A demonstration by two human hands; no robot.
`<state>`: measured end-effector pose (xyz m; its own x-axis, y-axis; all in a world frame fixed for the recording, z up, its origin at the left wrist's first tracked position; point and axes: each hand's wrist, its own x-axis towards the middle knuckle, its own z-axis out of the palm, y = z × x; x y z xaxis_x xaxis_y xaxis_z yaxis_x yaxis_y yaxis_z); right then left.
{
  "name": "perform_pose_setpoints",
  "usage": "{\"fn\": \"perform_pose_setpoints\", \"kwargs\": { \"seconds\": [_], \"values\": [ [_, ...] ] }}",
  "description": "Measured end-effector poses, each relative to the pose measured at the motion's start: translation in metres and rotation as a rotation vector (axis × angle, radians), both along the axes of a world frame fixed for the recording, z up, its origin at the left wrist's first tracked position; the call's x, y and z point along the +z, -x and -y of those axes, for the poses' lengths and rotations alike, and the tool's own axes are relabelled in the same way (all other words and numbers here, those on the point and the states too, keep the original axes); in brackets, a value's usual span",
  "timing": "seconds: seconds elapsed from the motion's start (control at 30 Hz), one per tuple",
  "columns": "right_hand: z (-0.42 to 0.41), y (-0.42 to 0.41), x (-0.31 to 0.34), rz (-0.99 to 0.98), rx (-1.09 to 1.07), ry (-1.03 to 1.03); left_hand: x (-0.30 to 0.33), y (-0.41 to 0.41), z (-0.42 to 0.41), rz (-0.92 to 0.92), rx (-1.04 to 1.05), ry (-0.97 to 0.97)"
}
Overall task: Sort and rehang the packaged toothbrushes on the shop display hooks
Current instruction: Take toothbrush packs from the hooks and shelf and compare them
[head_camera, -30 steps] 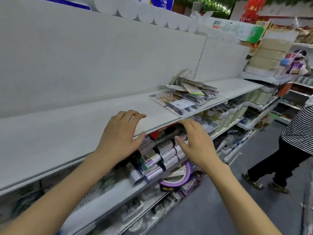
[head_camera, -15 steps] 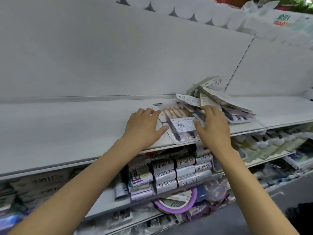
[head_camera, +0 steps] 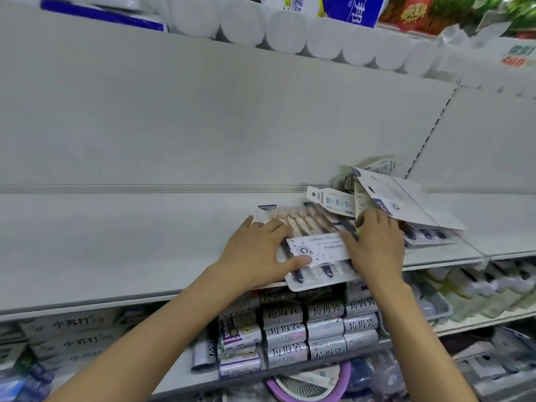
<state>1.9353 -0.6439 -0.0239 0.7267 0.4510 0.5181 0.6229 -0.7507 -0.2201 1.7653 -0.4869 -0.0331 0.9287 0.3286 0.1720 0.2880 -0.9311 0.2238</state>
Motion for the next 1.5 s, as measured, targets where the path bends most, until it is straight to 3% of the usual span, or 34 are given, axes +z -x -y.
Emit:
{"fn": "perform_pose_setpoints", "kwargs": {
  "seconds": [0.33, 0.6, 0.73, 0.87, 1.17, 1.27, 1.33, 1.43, 1.5],
  "values": [
    [0.008, -0.002, -0.001, -0.080, 0.012, -0.118, -0.007, 0.067, -0.016, 0.063, 0.172, -0.030],
    [-0.020, 0.045, 0.009, -0.100, 0.387, -0.527, -0.006, 0.133, -0.045, 0.093, 0.386, -0.025],
    [-0.030, 0.074, 0.002, -0.326, 0.502, -0.684, -0.006, 0.166, -0.047, 0.107, 0.594, -0.207],
    [-0.036, 0.097, -0.010, -0.450, 0.598, -0.658, 0.010, 0.194, -0.023, 0.019, 0.722, -0.219],
    [-0.042, 0.124, -0.020, -0.668, 0.577, -0.669, -0.001, 0.221, -0.004, 0.103, 0.848, -0.095],
    [-0.039, 0.131, -0.019, -0.774, 0.617, -0.664, -0.006, 0.227, 0.005, 0.133, 0.812, 0.053],
    [-0.035, 0.134, -0.017, -0.836, 0.652, -0.671, -0.013, 0.231, 0.009, 0.198, 0.773, 0.276],
    [-0.030, 0.136, -0.014, -0.908, 0.687, -0.655, -0.028, 0.237, 0.009, 0.525, 0.730, 0.822],
    [-0.029, 0.138, -0.013, -0.967, 0.725, -0.584, -0.037, 0.239, 0.009, 0.678, 0.679, 0.988]
  ]
}}
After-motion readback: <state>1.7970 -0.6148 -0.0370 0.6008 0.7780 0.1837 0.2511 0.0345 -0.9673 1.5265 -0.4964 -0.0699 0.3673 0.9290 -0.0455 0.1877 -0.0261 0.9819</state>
